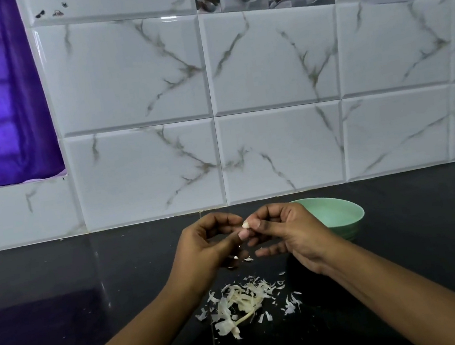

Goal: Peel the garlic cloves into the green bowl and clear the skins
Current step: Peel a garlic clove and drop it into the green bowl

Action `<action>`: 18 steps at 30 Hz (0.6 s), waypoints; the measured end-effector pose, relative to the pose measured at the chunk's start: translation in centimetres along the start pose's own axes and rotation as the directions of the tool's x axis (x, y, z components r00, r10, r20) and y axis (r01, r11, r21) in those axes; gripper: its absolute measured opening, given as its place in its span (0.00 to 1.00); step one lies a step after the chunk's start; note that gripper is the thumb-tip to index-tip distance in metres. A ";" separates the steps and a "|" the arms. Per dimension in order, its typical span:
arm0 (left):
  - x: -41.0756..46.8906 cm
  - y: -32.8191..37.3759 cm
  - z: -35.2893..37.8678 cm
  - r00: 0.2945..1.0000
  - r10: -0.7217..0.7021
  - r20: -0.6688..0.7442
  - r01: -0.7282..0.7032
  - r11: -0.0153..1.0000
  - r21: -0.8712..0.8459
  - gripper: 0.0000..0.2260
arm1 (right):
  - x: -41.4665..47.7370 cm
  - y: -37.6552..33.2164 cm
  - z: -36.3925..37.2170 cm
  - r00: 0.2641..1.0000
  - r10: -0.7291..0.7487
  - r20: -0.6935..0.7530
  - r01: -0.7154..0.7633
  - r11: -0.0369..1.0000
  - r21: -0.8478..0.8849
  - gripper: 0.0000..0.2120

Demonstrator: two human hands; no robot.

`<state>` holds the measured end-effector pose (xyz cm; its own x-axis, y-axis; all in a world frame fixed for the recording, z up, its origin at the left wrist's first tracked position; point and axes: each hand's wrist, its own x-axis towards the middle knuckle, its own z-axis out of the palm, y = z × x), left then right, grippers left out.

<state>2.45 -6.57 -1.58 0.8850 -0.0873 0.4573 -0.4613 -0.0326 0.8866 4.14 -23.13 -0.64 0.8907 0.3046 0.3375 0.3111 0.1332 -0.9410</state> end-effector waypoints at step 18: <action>0.2 0.2 0.1 0.996 0.065 -0.054 -0.070 0.993 -0.092 0.10 | -0.1 0.1 0.9 0.999 0.002 0.041 0.010 0.961 -0.277 0.13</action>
<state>2.51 -6.68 -1.38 0.8551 -0.0356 0.5172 -0.5145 0.0648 0.8551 3.76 -22.26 -0.74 0.8768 0.3434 0.3365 0.3994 -0.1304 -0.9075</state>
